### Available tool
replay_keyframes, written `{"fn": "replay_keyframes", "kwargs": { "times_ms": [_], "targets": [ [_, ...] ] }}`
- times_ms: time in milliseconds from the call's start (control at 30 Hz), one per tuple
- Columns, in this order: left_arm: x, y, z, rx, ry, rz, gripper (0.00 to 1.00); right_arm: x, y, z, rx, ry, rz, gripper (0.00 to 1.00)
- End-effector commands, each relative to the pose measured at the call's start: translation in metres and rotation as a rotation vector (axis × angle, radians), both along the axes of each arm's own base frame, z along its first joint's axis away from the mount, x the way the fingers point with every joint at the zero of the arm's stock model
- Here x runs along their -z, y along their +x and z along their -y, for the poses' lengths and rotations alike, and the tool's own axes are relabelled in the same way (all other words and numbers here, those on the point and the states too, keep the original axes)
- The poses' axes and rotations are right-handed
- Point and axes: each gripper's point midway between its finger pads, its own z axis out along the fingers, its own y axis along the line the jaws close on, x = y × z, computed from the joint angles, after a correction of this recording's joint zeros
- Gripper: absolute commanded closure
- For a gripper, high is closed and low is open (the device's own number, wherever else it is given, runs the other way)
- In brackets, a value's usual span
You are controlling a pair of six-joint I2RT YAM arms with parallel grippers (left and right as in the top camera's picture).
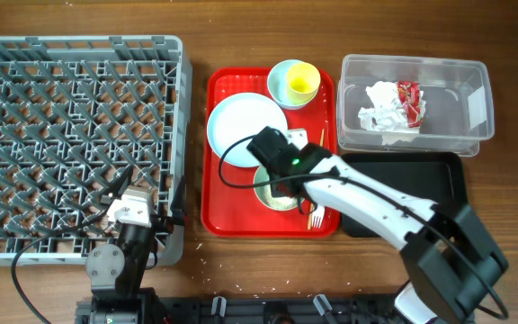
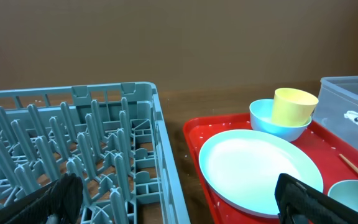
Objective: Sort waste into correct bins and load items into the dishwasher rack
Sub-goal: 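Reach the right gripper to the green rice bowl and grasp its rim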
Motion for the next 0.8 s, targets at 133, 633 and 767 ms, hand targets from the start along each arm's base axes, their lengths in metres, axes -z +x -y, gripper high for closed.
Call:
{"fn": "replay_keyframes", "kwargs": {
  "times_ms": [133, 633, 767],
  "targets": [
    [0.002, 0.0, 0.001, 0.0, -0.005, -0.003, 0.0, -0.082, -0.033, -0.068, -0.205, 0.42, -0.083, 0.5],
    [0.002, 0.0, 0.001, 0.0, -0.005, -0.003, 0.0, 0.007, -0.039, -0.073, -0.228, 0.345, -0.066, 0.6],
    [0.002, 0.0, 0.001, 0.0, -0.005, -0.003, 0.0, 0.004, -0.033, -0.079, -0.236, 0.369, -0.038, 0.73]
  ]
}}
